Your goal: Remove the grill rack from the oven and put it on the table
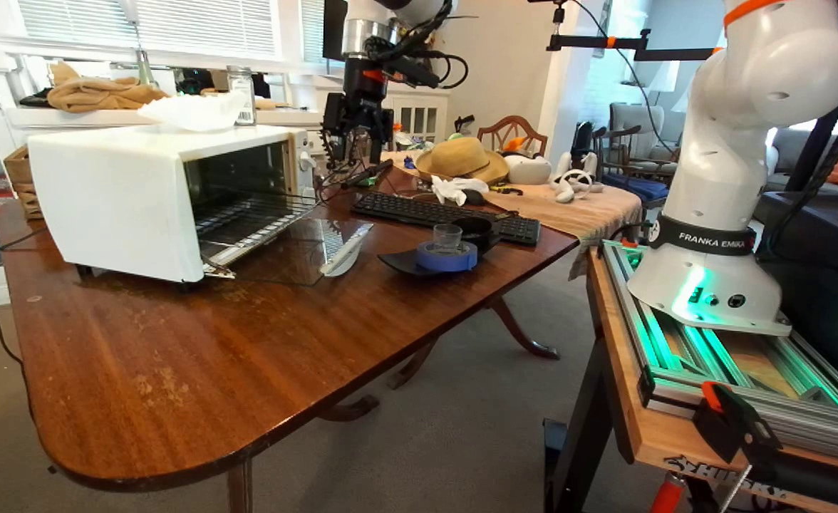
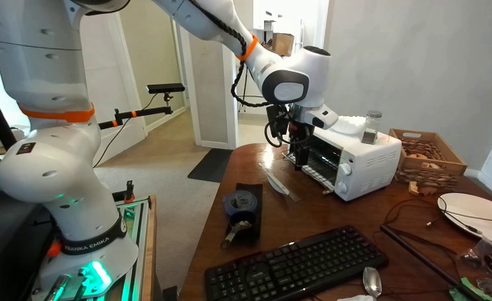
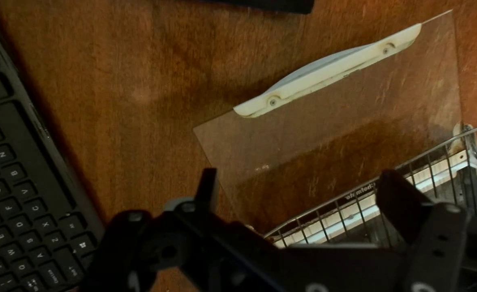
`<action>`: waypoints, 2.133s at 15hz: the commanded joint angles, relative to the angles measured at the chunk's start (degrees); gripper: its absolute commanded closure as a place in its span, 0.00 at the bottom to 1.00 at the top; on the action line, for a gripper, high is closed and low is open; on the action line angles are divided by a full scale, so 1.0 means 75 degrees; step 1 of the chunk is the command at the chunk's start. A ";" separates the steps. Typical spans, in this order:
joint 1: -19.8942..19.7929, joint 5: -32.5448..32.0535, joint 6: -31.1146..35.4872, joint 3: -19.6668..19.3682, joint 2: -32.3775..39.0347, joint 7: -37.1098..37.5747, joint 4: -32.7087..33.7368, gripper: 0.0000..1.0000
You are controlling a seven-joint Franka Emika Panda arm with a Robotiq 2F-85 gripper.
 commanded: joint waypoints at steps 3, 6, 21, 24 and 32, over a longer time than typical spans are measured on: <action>-0.0027 -0.0011 -0.0034 0.0034 0.0122 0.0008 0.0131 0.00; 0.0042 -0.0248 -0.0567 0.0117 0.1001 -0.0250 0.1020 0.00; 0.1326 -0.1688 0.1468 0.0304 0.2364 0.0738 0.1968 0.00; 0.1456 -0.1979 0.1638 0.0054 0.2299 0.1088 0.1702 0.00; 0.1329 -0.2081 0.1438 0.0037 0.2507 0.0915 0.1887 0.00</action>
